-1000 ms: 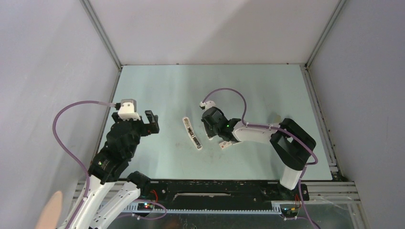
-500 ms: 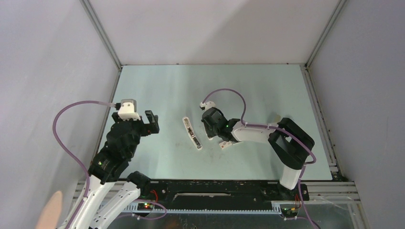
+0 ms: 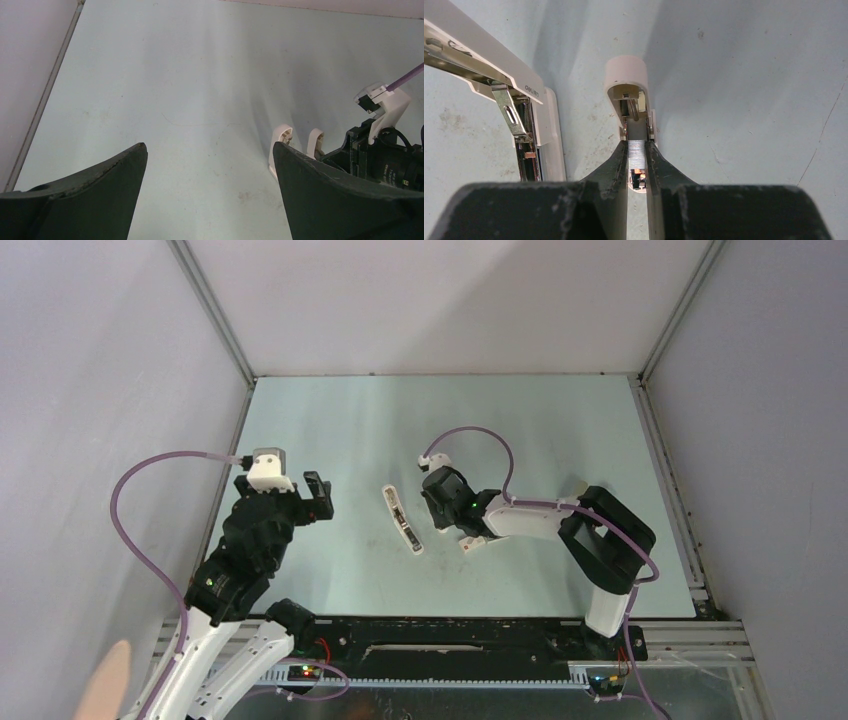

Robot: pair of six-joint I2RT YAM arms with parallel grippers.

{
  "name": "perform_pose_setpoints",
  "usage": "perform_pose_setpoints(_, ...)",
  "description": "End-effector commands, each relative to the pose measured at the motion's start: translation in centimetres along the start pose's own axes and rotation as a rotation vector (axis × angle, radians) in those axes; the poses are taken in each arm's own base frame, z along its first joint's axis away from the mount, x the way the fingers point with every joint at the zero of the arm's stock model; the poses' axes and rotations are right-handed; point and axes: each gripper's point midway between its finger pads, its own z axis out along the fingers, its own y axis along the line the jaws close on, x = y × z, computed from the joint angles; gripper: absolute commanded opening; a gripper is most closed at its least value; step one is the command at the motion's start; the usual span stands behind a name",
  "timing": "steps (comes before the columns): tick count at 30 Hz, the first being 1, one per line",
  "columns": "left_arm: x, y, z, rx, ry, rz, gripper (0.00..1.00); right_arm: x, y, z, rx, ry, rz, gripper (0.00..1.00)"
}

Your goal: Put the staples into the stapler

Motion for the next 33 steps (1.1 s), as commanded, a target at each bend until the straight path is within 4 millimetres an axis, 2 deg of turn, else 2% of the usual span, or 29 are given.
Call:
perform_pose_setpoints(1, -0.7, -0.3, 0.1, 0.016, -0.029, -0.002, 0.98, -3.3, 1.1, -1.0, -0.022, -0.092, -0.015, 0.06)
perform_pose_setpoints(7, -0.7, -0.4, 0.2, 0.020, -0.028, -0.002, 0.98, -4.6, 1.2, -2.4, -0.022, -0.135, -0.078, 0.06)
perform_pose_setpoints(12, -0.7, -0.4, 0.2, 0.021, -0.026, -0.001, 0.98, -5.0, 1.1, -2.5, -0.018, -0.149, -0.108, 0.06)
perform_pose_setpoints(21, -0.6, -0.4, 0.3, 0.021, -0.024, -0.001, 0.98, -3.6, 1.0, -1.1, -0.018, -0.108, -0.142, 0.06)
perform_pose_setpoints(33, -0.5, -0.4, 0.3, 0.023, -0.022, 0.002, 0.98, -2.7, 1.3, -0.4, -0.040, -0.084, -0.162, 0.06)
